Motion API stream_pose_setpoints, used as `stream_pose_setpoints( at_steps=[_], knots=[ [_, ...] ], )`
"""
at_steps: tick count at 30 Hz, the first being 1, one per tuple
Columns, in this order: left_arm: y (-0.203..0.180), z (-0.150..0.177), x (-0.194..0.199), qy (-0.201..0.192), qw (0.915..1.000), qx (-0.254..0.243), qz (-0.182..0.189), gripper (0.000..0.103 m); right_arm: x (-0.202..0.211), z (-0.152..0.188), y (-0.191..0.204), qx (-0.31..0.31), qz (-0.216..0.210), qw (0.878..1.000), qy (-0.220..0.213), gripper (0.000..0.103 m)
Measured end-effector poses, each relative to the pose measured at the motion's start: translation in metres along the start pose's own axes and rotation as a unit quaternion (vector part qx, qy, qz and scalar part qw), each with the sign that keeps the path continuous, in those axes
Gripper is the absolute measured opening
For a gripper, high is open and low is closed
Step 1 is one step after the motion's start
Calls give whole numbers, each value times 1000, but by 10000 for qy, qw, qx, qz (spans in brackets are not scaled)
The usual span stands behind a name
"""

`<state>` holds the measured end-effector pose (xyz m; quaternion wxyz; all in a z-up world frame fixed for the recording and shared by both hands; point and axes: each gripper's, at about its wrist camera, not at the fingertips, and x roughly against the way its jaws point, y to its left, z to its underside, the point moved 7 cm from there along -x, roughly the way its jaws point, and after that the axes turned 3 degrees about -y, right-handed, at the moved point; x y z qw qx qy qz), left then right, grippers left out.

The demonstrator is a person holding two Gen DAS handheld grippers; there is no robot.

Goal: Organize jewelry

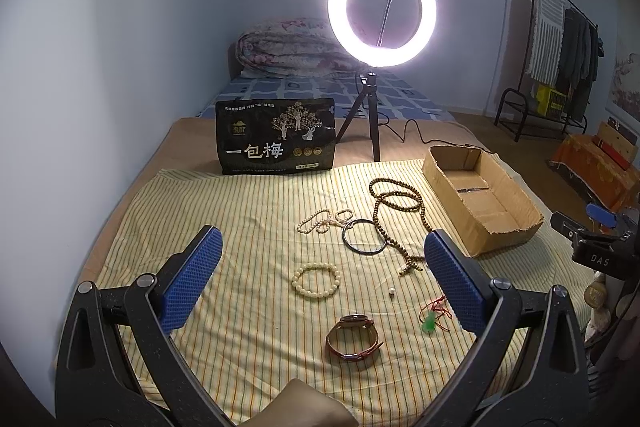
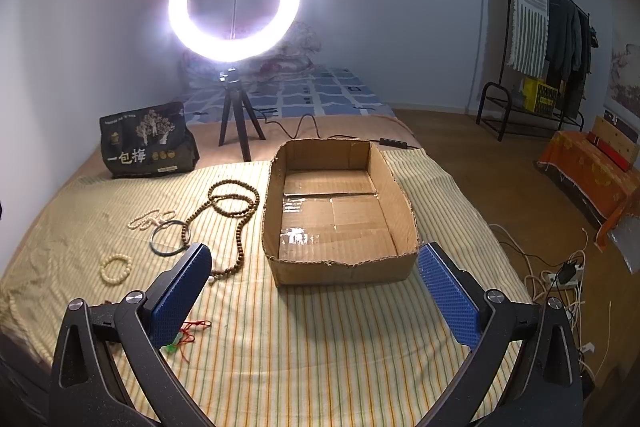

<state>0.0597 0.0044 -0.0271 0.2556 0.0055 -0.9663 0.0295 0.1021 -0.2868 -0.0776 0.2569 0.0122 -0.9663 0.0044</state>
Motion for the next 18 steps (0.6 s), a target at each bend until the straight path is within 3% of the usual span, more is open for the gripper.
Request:
stream_pose_setpoints(
  at_steps=[18],
  knots=[
    [1,0,0,-17,10000,13,6,103,0,3,2,19,-12,10000,15,103]
  ],
)
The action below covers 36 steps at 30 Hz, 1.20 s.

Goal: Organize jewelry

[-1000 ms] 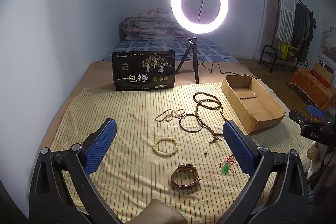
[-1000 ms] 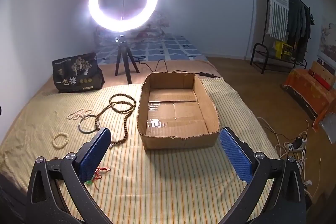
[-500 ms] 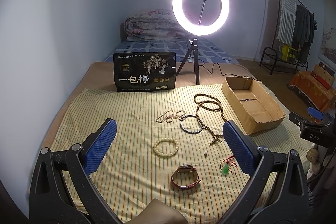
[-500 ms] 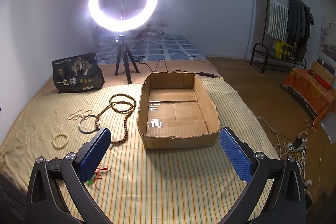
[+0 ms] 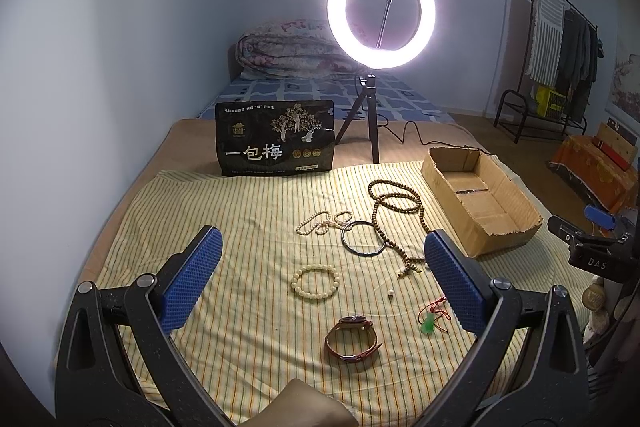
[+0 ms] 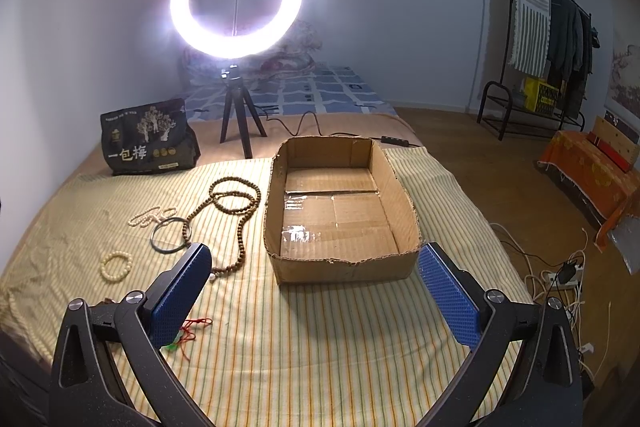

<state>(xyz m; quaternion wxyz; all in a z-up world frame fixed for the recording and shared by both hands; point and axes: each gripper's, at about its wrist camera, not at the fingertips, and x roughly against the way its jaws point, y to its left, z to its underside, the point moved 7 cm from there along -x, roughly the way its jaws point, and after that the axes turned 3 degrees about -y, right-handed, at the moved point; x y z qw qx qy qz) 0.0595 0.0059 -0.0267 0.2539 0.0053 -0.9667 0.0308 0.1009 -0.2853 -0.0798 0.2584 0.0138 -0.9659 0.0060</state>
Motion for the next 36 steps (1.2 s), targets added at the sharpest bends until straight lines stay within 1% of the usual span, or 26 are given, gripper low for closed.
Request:
stream_pose_setpoints(
  at_steps=[29,33,36],
  knots=[
    [1,-2,1,10,10000,-1,-8,103,-1,3,3,73,-4,10000,43,103],
    [0,-6,-1,39,10000,-17,-32,103,-4,4,6,95,-19,9999,79,103],
    [0,-1,-7,81,9999,-26,-61,103,-6,6,8,127,-44,9998,114,103]
  ],
)
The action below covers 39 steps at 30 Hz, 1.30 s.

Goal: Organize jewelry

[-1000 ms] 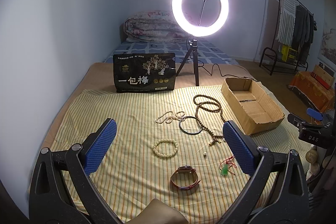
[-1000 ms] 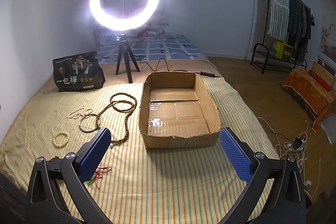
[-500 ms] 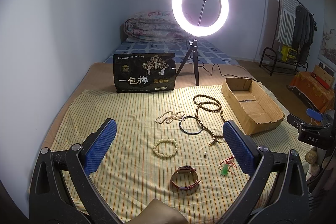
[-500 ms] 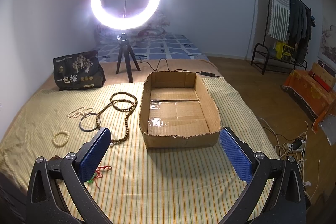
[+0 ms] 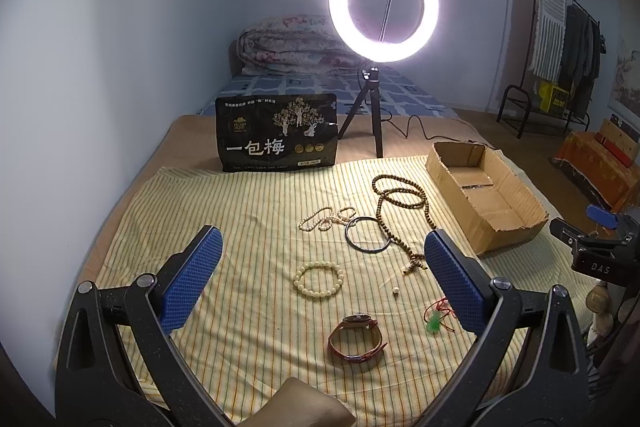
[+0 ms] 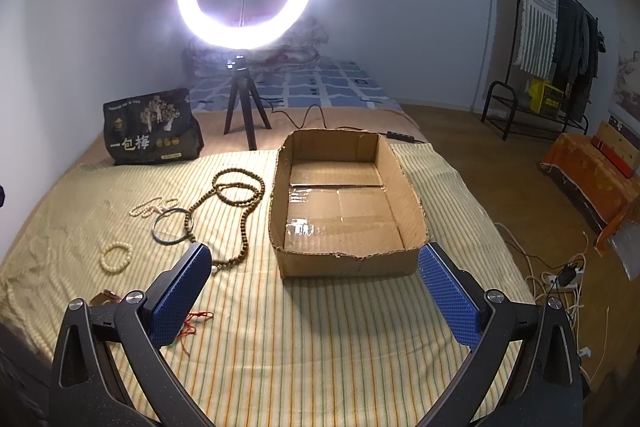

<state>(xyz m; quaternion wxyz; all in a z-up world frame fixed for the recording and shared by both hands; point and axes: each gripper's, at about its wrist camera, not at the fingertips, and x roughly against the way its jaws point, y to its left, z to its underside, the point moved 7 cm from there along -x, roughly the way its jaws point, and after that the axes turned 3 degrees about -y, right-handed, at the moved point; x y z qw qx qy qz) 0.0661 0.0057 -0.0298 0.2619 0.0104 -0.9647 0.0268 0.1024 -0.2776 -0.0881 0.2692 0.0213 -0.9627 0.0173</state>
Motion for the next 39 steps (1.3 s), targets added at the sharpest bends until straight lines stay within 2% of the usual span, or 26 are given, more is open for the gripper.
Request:
stream_pose_setpoints(
  at_steps=[7,14,16,19,26,31,33,36,39],
  knots=[
    [0,8,-13,116,9999,-57,-20,103,-11,8,11,167,-168,9995,187,103],
    [3,28,-37,539,9985,-75,38,103,-25,22,32,379,-567,9968,420,103],
    [3,36,-45,732,9972,-20,173,103,-29,27,37,445,-652,9956,504,103],
    [3,47,-54,917,9954,7,268,103,-36,38,48,515,-1009,9907,756,103],
    [1,76,-74,1379,9896,44,419,102,-50,62,73,758,-1503,9775,1268,102],
    [-5,94,-84,1613,9856,-111,487,90,-60,79,95,1020,-1802,9653,1595,92],
    [-5,102,-89,1724,9837,-130,490,88,-63,89,105,1150,-1944,9583,1750,80],
    [-6,117,-99,1992,9785,-124,526,77,-70,101,112,1198,-2030,9516,1971,72],
    [-6,125,-105,2139,9751,-116,577,70,-77,107,115,1186,-2071,9476,2122,66]
  ],
)
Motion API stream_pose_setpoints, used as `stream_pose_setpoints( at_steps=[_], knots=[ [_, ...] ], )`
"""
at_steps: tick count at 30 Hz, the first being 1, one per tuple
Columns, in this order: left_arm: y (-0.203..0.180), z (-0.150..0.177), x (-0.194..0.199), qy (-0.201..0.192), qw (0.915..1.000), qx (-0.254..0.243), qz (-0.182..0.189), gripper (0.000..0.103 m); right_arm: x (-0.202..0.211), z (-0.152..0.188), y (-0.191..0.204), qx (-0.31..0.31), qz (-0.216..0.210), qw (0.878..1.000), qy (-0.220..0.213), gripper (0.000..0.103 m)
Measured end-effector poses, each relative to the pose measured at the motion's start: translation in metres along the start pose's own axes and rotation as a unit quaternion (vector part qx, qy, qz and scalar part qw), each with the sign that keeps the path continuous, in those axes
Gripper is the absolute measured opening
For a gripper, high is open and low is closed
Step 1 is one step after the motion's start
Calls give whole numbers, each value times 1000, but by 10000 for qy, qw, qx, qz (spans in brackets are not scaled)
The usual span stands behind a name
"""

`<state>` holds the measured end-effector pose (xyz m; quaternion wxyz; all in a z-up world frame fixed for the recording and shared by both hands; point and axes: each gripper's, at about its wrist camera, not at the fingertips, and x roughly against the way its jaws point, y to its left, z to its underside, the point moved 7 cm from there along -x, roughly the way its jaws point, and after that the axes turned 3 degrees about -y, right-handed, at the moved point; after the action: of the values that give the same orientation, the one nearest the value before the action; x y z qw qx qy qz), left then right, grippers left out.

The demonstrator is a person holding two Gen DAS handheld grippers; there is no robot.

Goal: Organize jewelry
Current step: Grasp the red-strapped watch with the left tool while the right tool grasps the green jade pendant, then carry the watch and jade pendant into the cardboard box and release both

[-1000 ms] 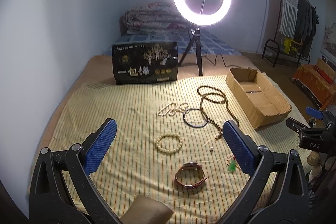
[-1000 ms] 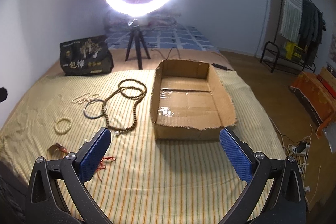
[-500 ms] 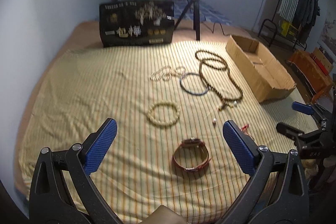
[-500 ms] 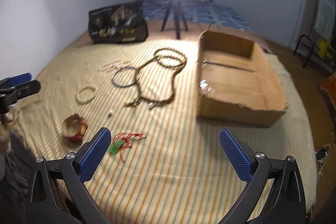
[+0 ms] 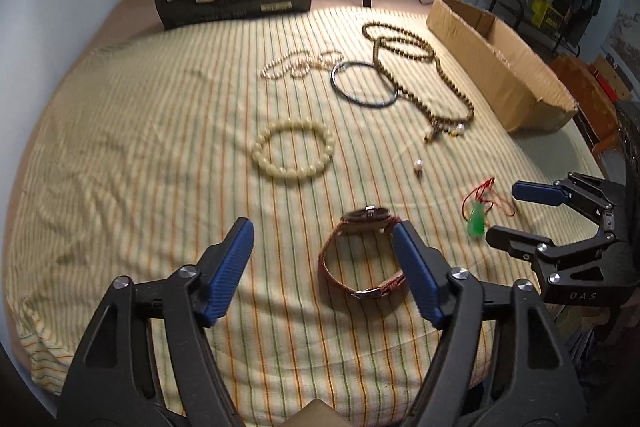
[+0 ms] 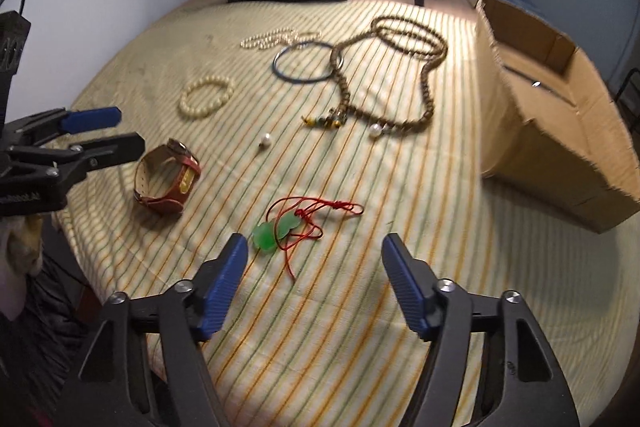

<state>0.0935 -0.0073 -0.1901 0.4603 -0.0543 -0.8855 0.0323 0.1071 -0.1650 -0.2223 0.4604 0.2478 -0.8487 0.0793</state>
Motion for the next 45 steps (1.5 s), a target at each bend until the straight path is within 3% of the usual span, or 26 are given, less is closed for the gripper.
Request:
stream_pose_setpoints(
  at_steps=[4,13,18,23,29,33,45],
  knots=[
    [0,4,-9,148,9999,44,42,56,-9,-1,4,40,-61,10000,68,59],
    [-1,14,-27,528,9985,65,131,36,-16,-5,15,87,-122,9999,82,53],
    [2,15,-31,576,9981,142,162,32,-20,-7,18,134,-107,9998,87,46],
    [3,15,-35,554,9983,109,140,29,-22,-7,22,323,-4,9994,108,34],
    [3,12,-37,504,9986,91,118,12,-20,-6,16,264,22,9996,96,15],
    [4,10,-38,474,9986,175,164,11,-19,-6,12,156,-3,9999,64,6],
    [3,9,-31,348,9990,199,180,8,-10,-10,9,71,-6,9998,-167,4]
  ],
)
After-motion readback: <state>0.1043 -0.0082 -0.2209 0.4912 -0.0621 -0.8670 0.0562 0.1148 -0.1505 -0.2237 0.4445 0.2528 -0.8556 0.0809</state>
